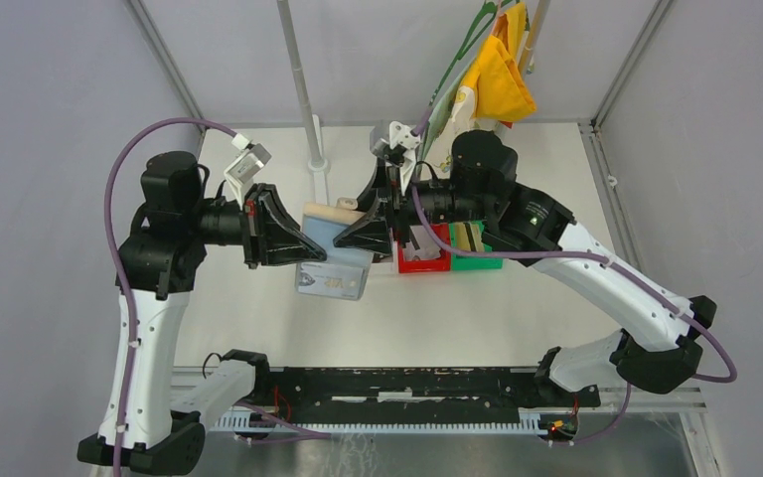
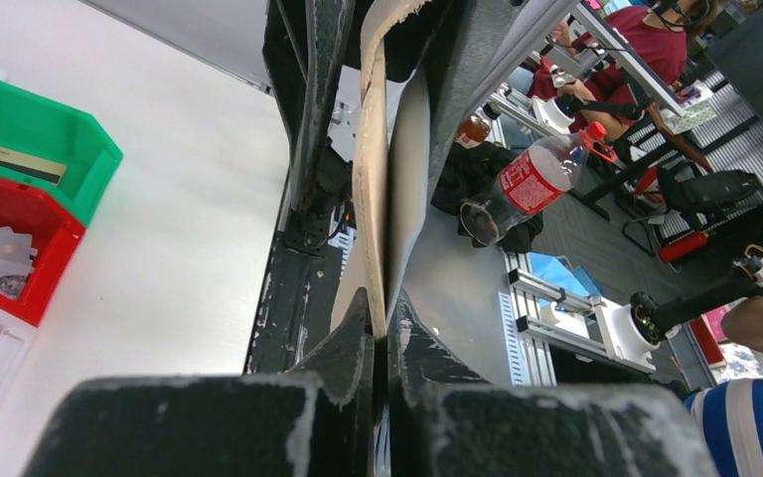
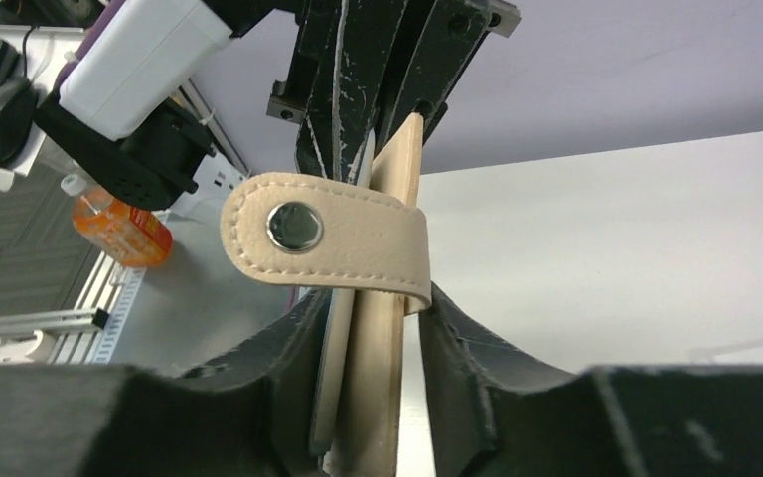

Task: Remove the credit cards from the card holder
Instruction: Remove the credit card from the card holder.

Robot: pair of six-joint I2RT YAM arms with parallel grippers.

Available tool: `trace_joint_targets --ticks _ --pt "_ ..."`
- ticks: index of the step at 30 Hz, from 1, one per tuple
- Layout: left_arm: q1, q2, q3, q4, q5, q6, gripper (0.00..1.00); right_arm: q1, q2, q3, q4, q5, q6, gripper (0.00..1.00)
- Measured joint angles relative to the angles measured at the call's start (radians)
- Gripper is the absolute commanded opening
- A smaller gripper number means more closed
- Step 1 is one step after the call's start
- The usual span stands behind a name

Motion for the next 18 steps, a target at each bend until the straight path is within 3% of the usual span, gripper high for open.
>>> trace_joint_targets --ticks 2,3,5,7,12,18 --pt "0.0 0.0 0.005 -0.001 0.007 0.0 0.07 -0.001 0.016 0.019 -0.014 -0.029 -0.012 0.24" --pt "0.0 0.0 0.008 -0.001 0.007 0.0 0.18 -0.001 0.021 0.022 -0.02 -0.044 -0.016 0.15" --pt "0.0 0.0 0.01 -0.001 0.006 0.005 0.5 -0.002 0.025 0.025 -0.023 -0.067 -0.023 0.01" --pt "0.0 0.0 0.011 0.0 0.003 0.009 0.69 -0.004 0.027 0.027 -0.023 -0.091 -0.014 0.0" --pt "0.0 -0.011 0.01 0.016 -0.059 0.023 0.79 -0.021 0.028 -0.007 0.059 -0.127 0.06 0.0" --pt "0.0 -0.141 -0.159 0.258 -0.139 -0.097 0.87 -0.03 0.015 -0.116 0.266 -0.156 0.192 0.0"
